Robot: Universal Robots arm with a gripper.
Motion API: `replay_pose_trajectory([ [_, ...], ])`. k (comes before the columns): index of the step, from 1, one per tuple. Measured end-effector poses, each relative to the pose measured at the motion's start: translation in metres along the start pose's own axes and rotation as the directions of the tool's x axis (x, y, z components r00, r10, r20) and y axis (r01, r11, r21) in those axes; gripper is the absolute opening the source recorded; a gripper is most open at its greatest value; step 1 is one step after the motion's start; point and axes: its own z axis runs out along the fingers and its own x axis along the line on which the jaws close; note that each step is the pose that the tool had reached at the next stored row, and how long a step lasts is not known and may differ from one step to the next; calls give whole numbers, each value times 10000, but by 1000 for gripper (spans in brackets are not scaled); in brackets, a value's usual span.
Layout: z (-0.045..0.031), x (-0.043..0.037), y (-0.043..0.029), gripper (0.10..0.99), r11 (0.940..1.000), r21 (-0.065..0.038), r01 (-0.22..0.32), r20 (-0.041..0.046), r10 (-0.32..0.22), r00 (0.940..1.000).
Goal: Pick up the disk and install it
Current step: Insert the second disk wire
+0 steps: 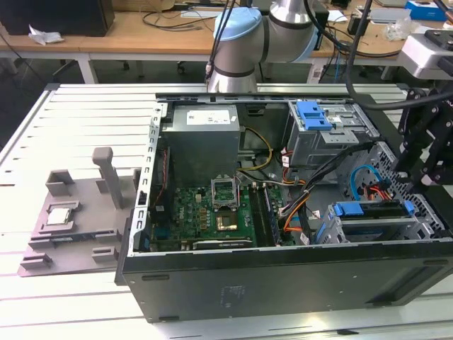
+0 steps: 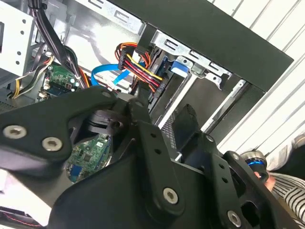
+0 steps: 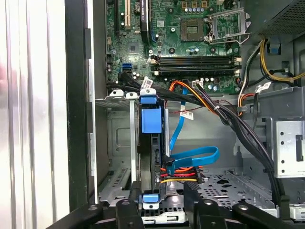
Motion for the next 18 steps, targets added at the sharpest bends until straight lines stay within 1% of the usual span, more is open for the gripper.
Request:
replay_pose_trajectory([
  [1,-1,0,0,482,10000,0,0,0,0,10000],
  [3,-3,-2,6,482,10000,0,0,-3,0,10000],
  [5,-1,-4,39,482,10000,1,1,0,-1,10000],
  [6,0,-3,58,482,10000,1,0,0,0,10000],
  [8,2,-1,123,482,10000,0,0,0,0,10000],
  [9,3,0,167,482,10000,0,0,0,0,10000],
  [13,8,4,282,482,10000,0,0,0,0,10000],
  [16,17,7,332,482,10000,0,17,0,-17,10000],
  [18,17,-11,331,482,10000,1,31,-1,-31,10000],
])
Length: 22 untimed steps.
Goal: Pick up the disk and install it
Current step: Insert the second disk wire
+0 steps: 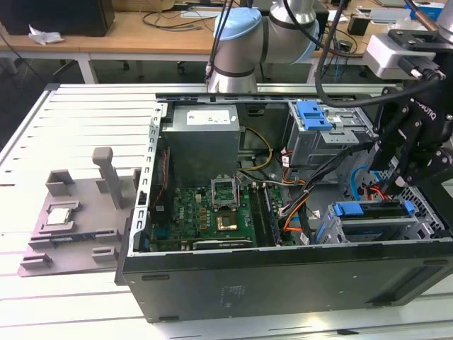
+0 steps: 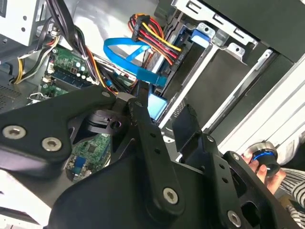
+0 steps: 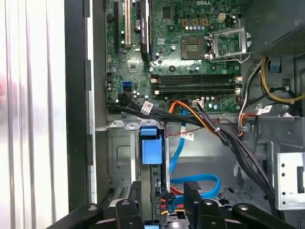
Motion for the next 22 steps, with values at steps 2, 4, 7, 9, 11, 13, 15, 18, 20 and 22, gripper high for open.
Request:
replay_pose_trajectory([
  [2,3,-36,-10,482,10000,1,30,-2,-30,10000],
  [4,34,-55,-34,482,9999,0,120,-13,-120,9999],
  [7,97,-58,-56,482,9995,-9,308,-43,-308,9995],
  [9,116,-59,-59,482,9995,-12,327,-42,-327,9995],
  [11,127,-59,-60,482,9994,-13,332,-46,-332,9994],
  [13,130,-59,-60,482,9994,-14,332,-44,-332,9994],
  [15,131,-59,-60,400,9994,-13,332,-43,-332,9994],
  [18,133,-59,-60,220,9994,-14,332,-43,-332,9994],
  [20,135,-59,-60,161,9994,-14,332,-43,-332,9994],
  [22,135,-59,-60,161,9994,-13,332,-43,-332,9994],
])
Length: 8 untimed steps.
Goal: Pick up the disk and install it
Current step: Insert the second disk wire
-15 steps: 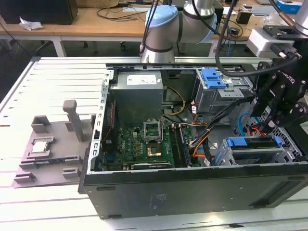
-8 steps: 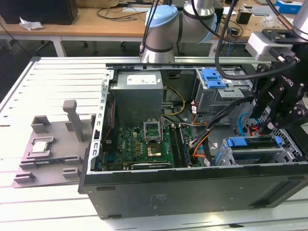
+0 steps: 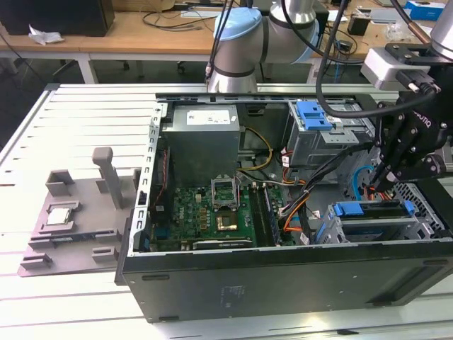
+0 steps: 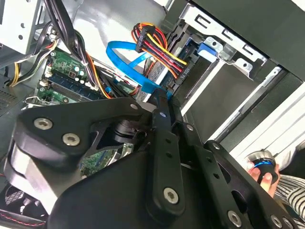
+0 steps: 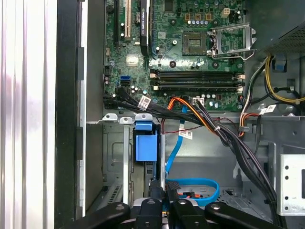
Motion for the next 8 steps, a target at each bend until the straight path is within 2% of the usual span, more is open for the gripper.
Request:
replay_pose_trajectory([
  [3,3,7,0,161,10000,0,-1,-10,1,10000],
  [4,4,31,0,161,10000,0,-1,-54,1,10000],
  [6,13,73,0,161,10000,0,-2,-91,2,10000],
  [8,89,83,-2,161,10000,-3,-2,-89,2,10000],
])
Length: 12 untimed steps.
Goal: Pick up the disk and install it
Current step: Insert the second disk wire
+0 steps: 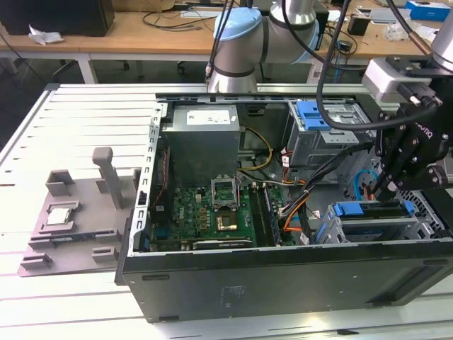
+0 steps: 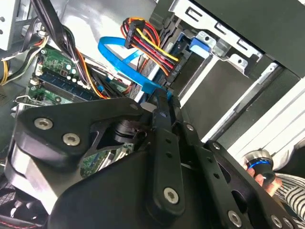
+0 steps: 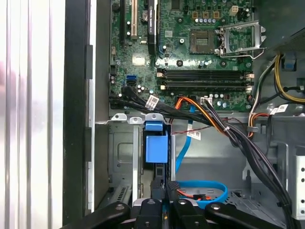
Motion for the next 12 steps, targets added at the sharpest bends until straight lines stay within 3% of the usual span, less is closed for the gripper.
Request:
replay_pose_trajectory([
  [12,123,-4,8,161,10000,0,44,0,-44,10000],
])
